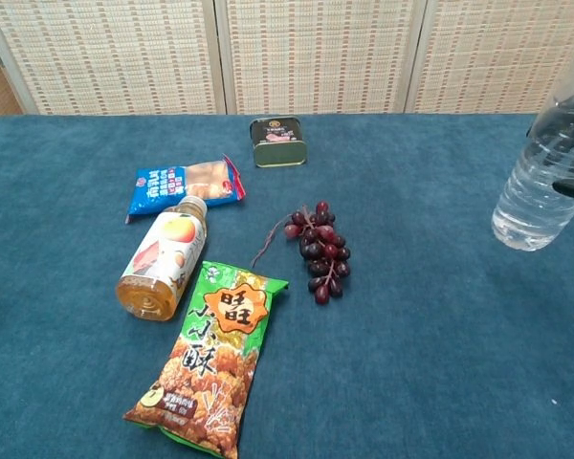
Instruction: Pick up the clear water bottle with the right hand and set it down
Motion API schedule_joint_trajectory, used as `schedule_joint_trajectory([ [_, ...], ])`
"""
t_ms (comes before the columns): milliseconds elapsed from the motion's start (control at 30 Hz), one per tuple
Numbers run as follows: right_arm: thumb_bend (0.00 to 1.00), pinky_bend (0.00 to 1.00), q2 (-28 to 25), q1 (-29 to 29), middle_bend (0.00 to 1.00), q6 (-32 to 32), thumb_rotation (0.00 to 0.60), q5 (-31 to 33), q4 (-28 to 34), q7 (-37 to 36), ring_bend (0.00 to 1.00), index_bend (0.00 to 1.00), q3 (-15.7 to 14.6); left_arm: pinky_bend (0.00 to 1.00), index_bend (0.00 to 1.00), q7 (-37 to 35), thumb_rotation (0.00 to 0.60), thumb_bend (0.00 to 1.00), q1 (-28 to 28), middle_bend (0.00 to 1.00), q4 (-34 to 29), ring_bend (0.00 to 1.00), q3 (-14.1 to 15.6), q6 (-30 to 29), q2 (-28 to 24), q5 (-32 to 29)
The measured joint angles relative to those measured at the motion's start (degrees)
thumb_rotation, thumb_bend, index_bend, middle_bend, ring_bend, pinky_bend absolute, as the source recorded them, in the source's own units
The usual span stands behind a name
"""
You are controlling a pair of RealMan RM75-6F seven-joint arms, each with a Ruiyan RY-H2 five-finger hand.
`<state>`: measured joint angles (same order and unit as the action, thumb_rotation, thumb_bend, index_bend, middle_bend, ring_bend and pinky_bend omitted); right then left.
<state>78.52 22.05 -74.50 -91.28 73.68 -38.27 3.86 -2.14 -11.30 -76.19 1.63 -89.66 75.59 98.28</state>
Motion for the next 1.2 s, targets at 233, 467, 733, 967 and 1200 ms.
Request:
schedule_joint_trajectory([
  [233, 0.55, 0.46, 4.17, -0.32, 0.71, -2.51, 0.6, 1.54, -7.46, 34.8, 0.52, 0.81, 1.4, 0.43, 0.17, 0.2, 0.6, 0.38, -0.05, 0.21, 0.11, 0.21, 0.02, 0.13, 0.05, 0.03],
  [467, 0.55, 0.46, 5.48, -0.21, 0.71, -3.25, 0.6, 0.78, -9.17, 52.05, 0.53, 0.81, 0.65, 0.43, 0.17, 0.04, 0.6, 0.38, -0.04, 0.21, 0.04, 0.21, 0.04, 0.04, 0.0, 0.12],
  [733, 0.55, 0.46, 2.74, 1.54, 0.71, -3.14, 0.6, -3.66, -5.15, 33.63, 0.52, 0.81, -3.57, 0.43, 0.17, -0.08, 0.6, 0.38, -0.01, 0.21, 0.09, 0.21, 0.07, -0.12, -0.04, 0.26],
  [967, 0.55, 0.46, -0.24, 3.69, 0.71, -2.15, 0.6, -6.35, -2.74, -8.98, 0.53, 0.81, -6.74, 0.43, 0.17, -0.07, 0.6, 0.38, -0.02, 0.21, 0.08, 0.21, 0.06, 0.03, -0.03, 0.14],
  [1200, 0.55, 0.46, 0.44, 3.53, 0.71, -2.28, 0.6, -5.1, -4.46, -35.25, 0.52, 0.81, -6.41, 0.43, 0.17, 0.0, 0.6, 0.38, -0.08, 0.21, 0.13, 0.21, 0.09, 0.22, 0.01, 0.12],
])
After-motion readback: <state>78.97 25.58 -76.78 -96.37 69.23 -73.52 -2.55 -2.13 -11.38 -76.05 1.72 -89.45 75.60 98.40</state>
